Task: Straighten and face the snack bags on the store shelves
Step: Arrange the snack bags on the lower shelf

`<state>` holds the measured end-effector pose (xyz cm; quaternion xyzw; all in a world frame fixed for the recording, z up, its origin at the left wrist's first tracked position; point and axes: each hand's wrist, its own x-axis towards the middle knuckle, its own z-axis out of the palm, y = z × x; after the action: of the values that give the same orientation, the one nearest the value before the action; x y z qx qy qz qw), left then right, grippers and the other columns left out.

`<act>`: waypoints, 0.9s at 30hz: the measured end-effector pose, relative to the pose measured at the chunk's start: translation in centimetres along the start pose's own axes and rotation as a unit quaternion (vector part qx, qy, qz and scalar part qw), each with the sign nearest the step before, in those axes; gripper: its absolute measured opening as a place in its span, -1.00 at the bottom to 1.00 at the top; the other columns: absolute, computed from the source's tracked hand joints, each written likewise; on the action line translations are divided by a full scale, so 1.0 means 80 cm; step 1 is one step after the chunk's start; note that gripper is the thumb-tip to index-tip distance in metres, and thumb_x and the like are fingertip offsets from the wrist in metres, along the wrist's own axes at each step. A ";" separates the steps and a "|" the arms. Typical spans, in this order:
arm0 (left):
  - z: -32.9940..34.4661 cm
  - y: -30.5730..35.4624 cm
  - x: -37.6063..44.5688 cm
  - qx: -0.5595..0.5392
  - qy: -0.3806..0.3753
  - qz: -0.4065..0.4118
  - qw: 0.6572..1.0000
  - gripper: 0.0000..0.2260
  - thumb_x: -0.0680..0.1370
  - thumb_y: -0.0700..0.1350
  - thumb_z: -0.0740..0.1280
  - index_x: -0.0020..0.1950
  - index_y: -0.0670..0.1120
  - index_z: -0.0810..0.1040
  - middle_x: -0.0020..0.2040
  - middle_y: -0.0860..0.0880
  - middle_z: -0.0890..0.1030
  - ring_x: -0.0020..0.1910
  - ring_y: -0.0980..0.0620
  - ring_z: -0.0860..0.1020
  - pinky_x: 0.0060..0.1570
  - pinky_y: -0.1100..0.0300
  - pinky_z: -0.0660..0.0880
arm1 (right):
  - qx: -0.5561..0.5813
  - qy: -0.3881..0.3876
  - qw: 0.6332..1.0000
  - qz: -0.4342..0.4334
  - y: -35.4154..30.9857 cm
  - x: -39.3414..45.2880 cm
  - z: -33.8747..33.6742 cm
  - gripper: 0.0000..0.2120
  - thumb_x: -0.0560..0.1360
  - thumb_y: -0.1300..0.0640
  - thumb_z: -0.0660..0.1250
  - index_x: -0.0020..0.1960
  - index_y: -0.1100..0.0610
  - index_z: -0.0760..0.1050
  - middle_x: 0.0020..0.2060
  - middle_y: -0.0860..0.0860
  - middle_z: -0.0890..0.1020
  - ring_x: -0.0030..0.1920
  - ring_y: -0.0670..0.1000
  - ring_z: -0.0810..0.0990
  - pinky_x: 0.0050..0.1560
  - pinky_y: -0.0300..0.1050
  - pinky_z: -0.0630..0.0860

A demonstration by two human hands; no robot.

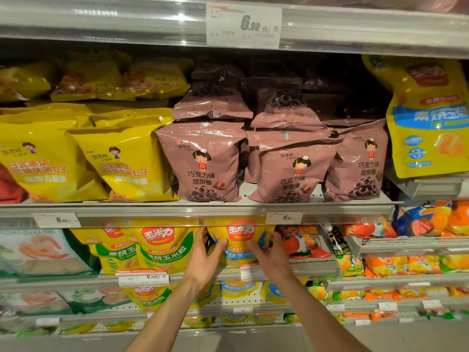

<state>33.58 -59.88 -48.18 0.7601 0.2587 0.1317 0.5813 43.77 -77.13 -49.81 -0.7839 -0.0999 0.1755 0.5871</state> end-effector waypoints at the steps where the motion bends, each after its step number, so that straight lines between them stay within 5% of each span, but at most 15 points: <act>1: -0.001 0.001 0.003 0.002 0.000 -0.004 1.000 -0.38 0.59 0.10 0.41 0.57 0.01 0.24 0.36 0.10 0.47 0.40 0.10 0.42 0.40 0.09 0.40 | -0.009 0.008 1.000 0.001 -0.001 0.003 0.001 -0.58 0.54 -0.08 0.46 0.28 0.04 0.38 0.13 0.02 0.65 0.13 0.03 0.66 0.18 0.09 0.60; 4: -0.009 0.001 0.008 0.010 0.006 -0.012 1.000 -0.55 0.62 0.00 0.40 0.45 0.07 0.32 0.20 0.27 0.52 0.34 0.06 0.51 0.21 0.13 0.52 | -0.040 0.011 0.999 -0.004 -0.004 0.007 0.004 -0.59 0.52 -0.22 0.42 0.23 -0.03 0.41 0.10 -0.06 0.65 0.10 -0.02 0.64 0.01 -0.14 0.56; 8: -0.021 -0.001 0.006 0.031 -0.020 -0.012 0.999 -0.39 0.61 -0.07 0.42 0.57 0.11 0.20 0.11 0.54 0.45 0.26 0.11 0.56 0.21 -0.04 0.59 | -0.052 -0.008 0.999 -0.010 -0.001 0.006 0.009 -0.54 0.54 -0.21 0.40 0.31 0.02 0.42 0.13 -0.07 0.66 0.11 -0.01 0.65 0.14 0.04 0.59; 15: -0.030 0.001 0.000 0.027 0.013 -0.023 0.999 -0.40 0.62 -0.03 0.40 0.59 0.00 0.22 0.31 0.19 0.44 0.27 0.06 0.51 0.29 0.00 0.50 | -0.014 -0.005 1.000 -0.012 -0.002 0.000 0.005 -0.82 0.58 -0.04 0.42 0.12 -0.14 0.46 0.00 -0.14 0.70 -0.11 -0.29 0.66 -0.19 -0.46 0.51; 18: -0.033 0.004 -0.003 0.002 0.026 -0.032 0.999 -0.43 0.63 -0.08 0.39 0.58 -0.04 0.24 0.37 0.06 0.44 0.28 0.03 0.52 0.33 0.00 0.49 | -0.028 0.001 1.000 -0.011 -0.006 -0.001 -0.001 -0.85 0.59 -0.06 0.41 0.12 -0.17 0.48 -0.03 -0.15 0.67 -0.14 -0.24 0.64 -0.23 -0.43 0.49; 22: -0.039 0.005 -0.011 -0.014 0.056 -0.035 0.998 -0.55 0.62 -0.12 0.40 0.48 0.01 0.35 0.27 0.06 0.53 0.08 0.25 0.57 -0.02 0.41 0.50 | -0.015 0.000 1.000 -0.017 -0.007 -0.006 -0.010 -0.85 0.60 0.02 0.42 0.02 -0.22 0.49 -0.01 -0.25 0.61 -0.13 -0.40 0.59 -0.20 -0.53 0.43; 27: -0.047 0.009 -0.026 -0.021 0.079 -0.031 0.996 -0.68 0.62 -0.13 0.40 0.32 0.09 0.44 0.09 0.14 0.60 0.03 0.17 0.58 -0.17 0.49 0.48 | 0.011 -0.007 1.000 -0.002 -0.002 -0.015 -0.023 -0.87 0.61 0.04 0.40 0.15 -0.05 0.57 0.07 -0.05 0.67 0.06 -0.06 0.64 0.01 -0.24 0.55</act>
<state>30.15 -58.09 -46.21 0.7267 0.3245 0.1782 0.5786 43.37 -79.16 -49.01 -0.7759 -0.1036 0.1810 0.5953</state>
